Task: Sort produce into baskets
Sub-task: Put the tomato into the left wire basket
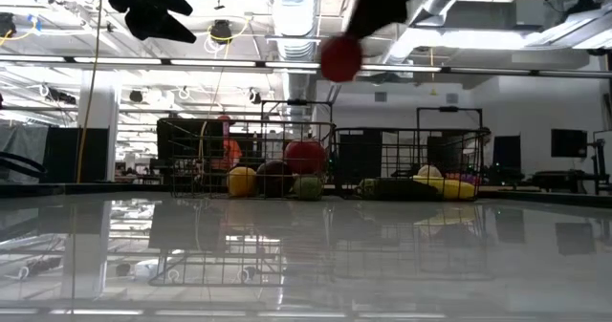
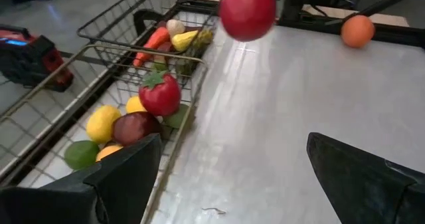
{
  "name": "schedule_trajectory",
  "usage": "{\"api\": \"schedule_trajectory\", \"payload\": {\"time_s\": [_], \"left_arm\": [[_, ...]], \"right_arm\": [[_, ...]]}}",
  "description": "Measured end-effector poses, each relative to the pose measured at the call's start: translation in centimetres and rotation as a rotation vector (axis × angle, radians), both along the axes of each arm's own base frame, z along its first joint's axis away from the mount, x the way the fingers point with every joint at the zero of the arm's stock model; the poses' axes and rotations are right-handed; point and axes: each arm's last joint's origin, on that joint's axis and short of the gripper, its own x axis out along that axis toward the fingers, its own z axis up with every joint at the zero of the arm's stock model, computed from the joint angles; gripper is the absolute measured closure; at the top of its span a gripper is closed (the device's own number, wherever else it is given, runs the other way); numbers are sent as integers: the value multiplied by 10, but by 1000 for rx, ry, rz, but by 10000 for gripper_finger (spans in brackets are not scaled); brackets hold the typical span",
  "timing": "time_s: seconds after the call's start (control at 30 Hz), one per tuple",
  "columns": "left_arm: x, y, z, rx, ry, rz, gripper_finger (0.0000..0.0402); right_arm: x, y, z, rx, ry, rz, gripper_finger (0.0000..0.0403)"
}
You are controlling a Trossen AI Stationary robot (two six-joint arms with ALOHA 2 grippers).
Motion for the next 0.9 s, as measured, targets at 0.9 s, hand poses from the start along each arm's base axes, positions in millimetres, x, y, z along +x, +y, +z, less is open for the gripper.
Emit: {"api": "schedule_trajectory", "payload": {"time_s": [0.9], "left_arm": [[-27,-133,-72,-271,270,-633,39]], "right_arm": [[7,-41,-70,-1,65,-94,153]]}}
